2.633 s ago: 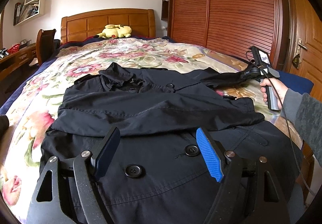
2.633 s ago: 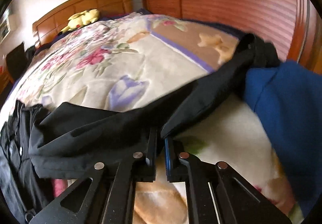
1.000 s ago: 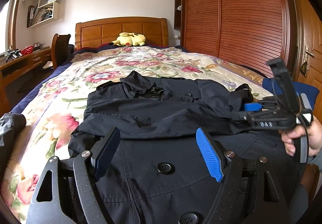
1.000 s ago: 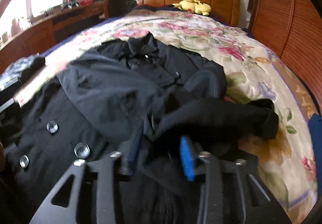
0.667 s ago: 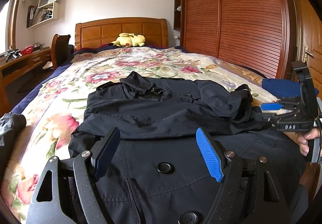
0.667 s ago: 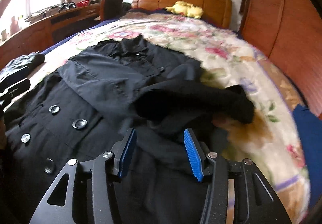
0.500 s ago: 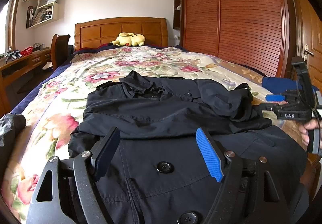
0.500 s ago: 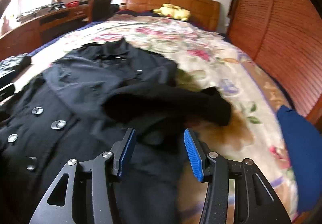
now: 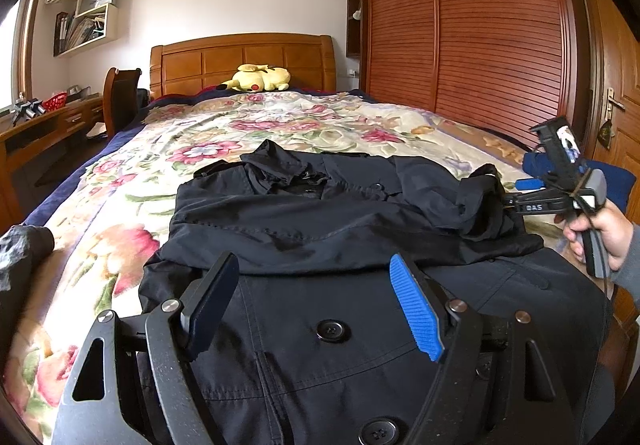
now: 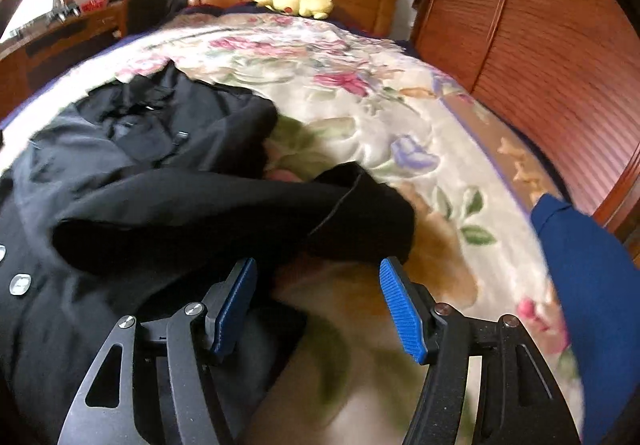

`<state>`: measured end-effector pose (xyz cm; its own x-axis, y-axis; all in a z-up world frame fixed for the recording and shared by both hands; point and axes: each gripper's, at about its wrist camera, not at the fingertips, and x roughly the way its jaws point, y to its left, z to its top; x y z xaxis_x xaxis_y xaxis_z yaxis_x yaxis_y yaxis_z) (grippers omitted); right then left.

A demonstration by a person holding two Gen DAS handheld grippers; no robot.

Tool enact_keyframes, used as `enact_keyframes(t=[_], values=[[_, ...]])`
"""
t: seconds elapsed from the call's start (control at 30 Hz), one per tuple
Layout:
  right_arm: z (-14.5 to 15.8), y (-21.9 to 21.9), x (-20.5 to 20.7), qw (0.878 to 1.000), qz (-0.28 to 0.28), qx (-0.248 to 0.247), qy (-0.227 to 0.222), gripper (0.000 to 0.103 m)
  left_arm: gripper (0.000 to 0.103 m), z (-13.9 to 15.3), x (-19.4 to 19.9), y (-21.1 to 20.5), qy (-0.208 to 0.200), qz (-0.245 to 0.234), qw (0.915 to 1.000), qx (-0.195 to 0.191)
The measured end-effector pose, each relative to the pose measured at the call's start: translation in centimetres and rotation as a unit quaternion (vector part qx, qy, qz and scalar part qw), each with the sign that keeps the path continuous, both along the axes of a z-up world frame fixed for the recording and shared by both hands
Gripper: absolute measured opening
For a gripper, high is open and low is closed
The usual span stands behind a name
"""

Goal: Fold large clothes
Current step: 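Grasp the folded sleeve again with the right tool and lift it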

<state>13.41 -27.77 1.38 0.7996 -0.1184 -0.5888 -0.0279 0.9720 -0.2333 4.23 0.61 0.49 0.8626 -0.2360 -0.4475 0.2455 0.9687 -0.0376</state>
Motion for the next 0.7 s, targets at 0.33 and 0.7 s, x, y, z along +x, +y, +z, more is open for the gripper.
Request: enact_keyframes(t=[0.33, 0.7], values=[[-2.2, -1.0, 5.3, 0.999, -0.033, -0.034, 0.025, 0.066, 0.079, 0.0, 0.0, 0.0, -0.001, 0.000, 1.0000, 0.000], [1.6, 1.5, 3.2, 0.996, 0.008, -0.069, -0.050, 0.009, 0.079, 0.1, -0.1, 0.6, -0.005, 0.002, 1.0000, -0.003]])
